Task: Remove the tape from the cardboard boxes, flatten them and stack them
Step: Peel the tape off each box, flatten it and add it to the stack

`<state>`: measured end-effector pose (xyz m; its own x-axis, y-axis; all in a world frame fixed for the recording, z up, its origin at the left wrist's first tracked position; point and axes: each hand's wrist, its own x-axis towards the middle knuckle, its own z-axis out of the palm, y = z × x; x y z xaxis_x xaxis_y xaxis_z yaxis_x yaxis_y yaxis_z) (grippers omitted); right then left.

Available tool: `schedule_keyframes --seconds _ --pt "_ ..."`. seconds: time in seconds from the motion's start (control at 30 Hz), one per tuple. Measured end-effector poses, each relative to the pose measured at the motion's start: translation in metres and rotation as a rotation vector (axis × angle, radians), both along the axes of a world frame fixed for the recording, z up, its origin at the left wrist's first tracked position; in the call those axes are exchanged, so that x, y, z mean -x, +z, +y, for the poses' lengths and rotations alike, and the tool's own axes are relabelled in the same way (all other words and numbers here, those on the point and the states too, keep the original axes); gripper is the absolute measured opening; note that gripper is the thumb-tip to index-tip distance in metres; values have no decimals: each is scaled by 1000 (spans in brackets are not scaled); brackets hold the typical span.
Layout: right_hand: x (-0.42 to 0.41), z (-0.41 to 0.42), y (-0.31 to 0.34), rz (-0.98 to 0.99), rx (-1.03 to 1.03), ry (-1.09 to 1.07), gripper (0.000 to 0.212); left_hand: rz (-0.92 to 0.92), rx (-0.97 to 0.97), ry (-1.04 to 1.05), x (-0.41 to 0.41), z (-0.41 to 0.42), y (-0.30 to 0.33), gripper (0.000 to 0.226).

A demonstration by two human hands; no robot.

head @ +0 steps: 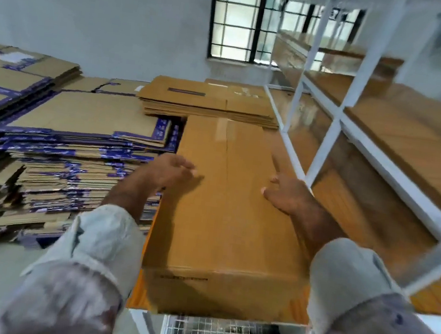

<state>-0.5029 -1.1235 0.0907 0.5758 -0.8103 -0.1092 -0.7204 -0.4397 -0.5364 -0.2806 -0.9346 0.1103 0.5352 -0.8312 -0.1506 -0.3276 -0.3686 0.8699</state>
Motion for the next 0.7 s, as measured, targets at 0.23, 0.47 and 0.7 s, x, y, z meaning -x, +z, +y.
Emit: schedule_keyframes --seconds 0.23,0.47,0.7 --pt "24 76 -29 31 356 14 47 -573 -118 -160 29 23 -13 38" --pt "26 144 -51 -200 427 167 38 -727 -36 -275 95 88 -49 86" --pt "-12 119 -37 67 428 182 41 -881 -75 -282 69 60 -56 65"
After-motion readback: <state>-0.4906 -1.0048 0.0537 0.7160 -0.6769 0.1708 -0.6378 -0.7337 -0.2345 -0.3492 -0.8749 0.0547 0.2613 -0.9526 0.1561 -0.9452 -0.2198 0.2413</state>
